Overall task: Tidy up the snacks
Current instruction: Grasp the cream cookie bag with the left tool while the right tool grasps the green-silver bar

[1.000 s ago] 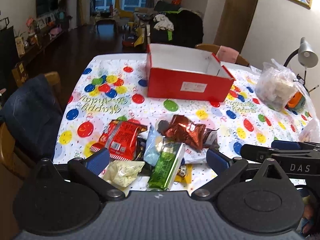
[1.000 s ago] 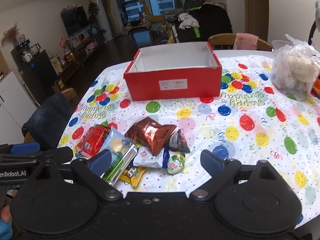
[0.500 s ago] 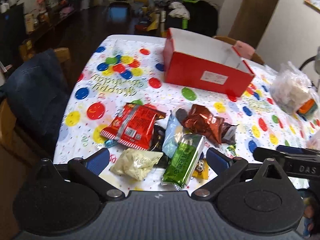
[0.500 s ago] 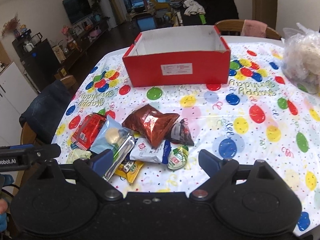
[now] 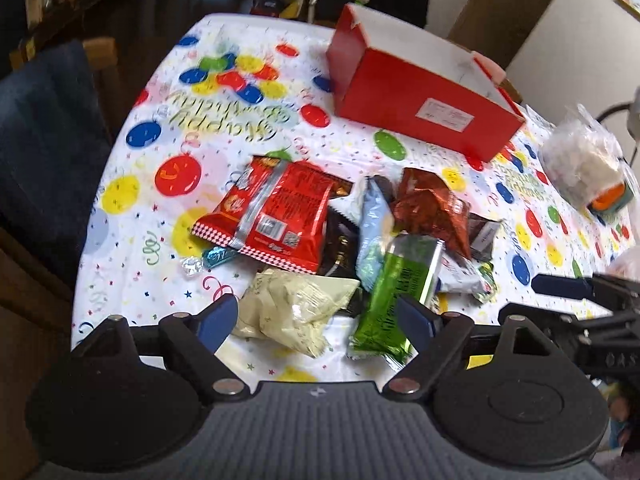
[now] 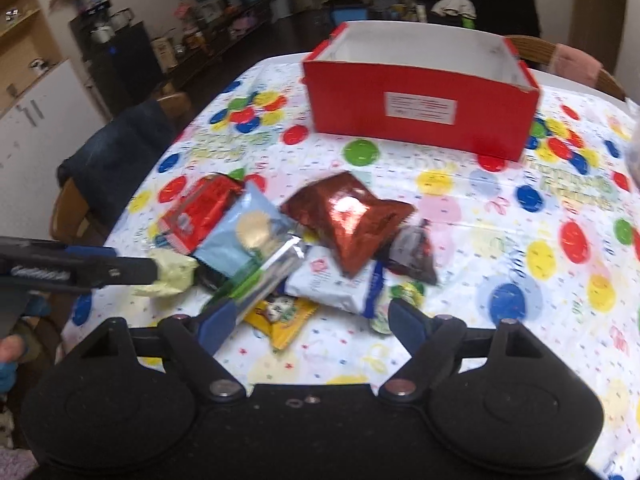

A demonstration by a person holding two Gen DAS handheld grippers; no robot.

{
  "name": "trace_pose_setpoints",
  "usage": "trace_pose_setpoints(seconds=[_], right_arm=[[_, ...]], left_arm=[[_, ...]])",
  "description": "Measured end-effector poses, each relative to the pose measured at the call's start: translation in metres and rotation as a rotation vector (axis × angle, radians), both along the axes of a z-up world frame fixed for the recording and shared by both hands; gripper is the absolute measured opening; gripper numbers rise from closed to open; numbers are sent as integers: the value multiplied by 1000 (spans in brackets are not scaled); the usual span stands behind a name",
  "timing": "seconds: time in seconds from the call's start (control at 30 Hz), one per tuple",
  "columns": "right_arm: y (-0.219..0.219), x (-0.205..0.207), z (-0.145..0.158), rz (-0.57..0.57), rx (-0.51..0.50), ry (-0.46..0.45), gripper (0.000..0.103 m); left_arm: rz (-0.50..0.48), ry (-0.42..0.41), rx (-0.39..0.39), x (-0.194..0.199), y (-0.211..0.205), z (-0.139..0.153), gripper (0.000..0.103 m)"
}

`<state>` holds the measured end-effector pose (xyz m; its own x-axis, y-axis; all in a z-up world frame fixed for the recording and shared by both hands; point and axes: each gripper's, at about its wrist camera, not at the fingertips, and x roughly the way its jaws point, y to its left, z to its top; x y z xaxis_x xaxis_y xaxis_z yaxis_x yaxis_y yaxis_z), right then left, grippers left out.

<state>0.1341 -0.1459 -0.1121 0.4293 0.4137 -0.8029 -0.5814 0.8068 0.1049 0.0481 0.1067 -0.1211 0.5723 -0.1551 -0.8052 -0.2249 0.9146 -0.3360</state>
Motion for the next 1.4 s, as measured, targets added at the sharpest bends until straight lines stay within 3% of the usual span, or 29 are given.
trace_pose_setpoints(seconds=[0.07, 0.23, 0.5, 1.0, 1.2, 1.4], right_arm=[[7, 2, 0, 14, 21, 16, 78], [29, 4, -7, 61, 17, 28, 71], [51, 15, -28, 73, 26, 131, 55], [57, 40, -50, -107, 118, 306, 29], [56, 36, -44, -115, 149, 297, 21], [62, 25, -29, -46, 125, 213, 16]], left_arm=[[14, 11, -32, 5, 6, -5, 86], [0, 41, -11, 14, 9, -17, 86], [-4, 51, -16, 20, 15, -25, 73], [36, 46, -80, 24, 22, -30, 65], [66, 51, -83, 19, 23, -28, 60], [86, 51, -68, 12, 22, -25, 57]])
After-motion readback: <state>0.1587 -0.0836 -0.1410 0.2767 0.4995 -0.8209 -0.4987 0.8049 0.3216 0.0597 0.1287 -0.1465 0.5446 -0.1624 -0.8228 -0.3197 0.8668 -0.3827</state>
